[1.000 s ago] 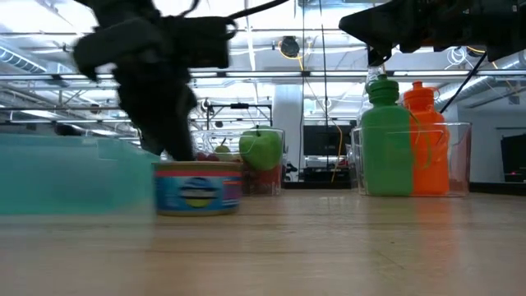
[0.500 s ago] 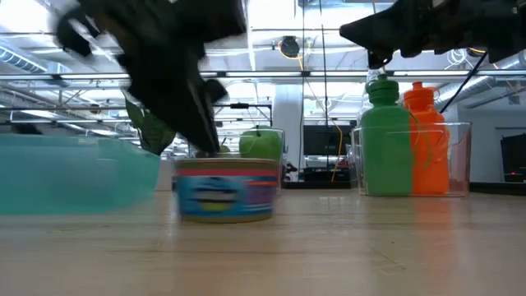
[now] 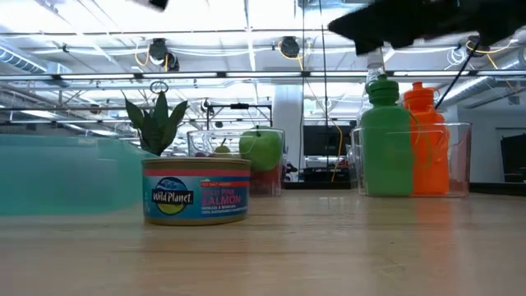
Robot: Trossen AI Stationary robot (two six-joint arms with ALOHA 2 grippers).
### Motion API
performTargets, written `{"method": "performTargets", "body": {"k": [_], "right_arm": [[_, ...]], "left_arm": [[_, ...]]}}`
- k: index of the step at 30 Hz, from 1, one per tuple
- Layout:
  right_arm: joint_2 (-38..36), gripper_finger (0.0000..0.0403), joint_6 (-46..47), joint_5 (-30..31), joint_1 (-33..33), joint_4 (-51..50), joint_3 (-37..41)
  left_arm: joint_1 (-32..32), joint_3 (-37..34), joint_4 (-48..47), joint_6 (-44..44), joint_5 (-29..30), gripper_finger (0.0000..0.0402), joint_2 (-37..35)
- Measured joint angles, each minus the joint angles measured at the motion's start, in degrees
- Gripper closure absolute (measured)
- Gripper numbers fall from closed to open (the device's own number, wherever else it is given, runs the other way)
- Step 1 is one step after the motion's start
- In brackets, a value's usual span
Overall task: Pick & Place Food Item
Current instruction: Put the blue and pink tuna can into the green bin
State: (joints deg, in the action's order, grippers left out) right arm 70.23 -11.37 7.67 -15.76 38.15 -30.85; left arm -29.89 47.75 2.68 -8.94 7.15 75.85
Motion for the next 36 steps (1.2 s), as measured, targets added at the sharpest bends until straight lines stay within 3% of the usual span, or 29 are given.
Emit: {"method": "performTargets", "body": {"k": [5, 9, 12, 16, 22, 28, 36], "right_arm": [[7.82, 0.0401, -6.02, 9.85, -5.99, -14.36, -13.04], [16.67, 0.0401, -9.82, 14.97, -9.36, -32.63, -26.5], [23.71, 0.0401, -8.46, 14.99, -10.73, -42.69, -36.61], [32.19, 0.0395, -8.1, 14.73, -11.09, -48.23, -45.5], [39.04, 0.0324, -13.28, 14.25, -10.71, -47.93, -49.48], [41.67, 0.0242, -14.43, 9.89, -10.45, -45.55, -49.42], [43.4, 0.0228, -14.89, 5.65, -10.06, -43.43, -49.3]], "left_arm": [[-1.49, -17.17, 15.77, 2.86, 7.16, 0.035, -10.42], [-2.65, -28.43, 26.79, 5.92, 9.71, 0.035, -16.75], [-2.31, -32.35, 31.52, 10.81, 12.26, 0.035, -22.08], [-2.21, -33.53, 28.87, 16.28, 12.3, 0.035, -25.38], [-4.13, -33.51, 28.51, 16.53, 10.96, 0.035, -25.22], [-4.22, -33.51, 28.73, 15.27, 10.96, 0.035, -25.24], [-4.22, -33.47, 28.37, 15.32, 10.98, 0.035, -25.23]]}}
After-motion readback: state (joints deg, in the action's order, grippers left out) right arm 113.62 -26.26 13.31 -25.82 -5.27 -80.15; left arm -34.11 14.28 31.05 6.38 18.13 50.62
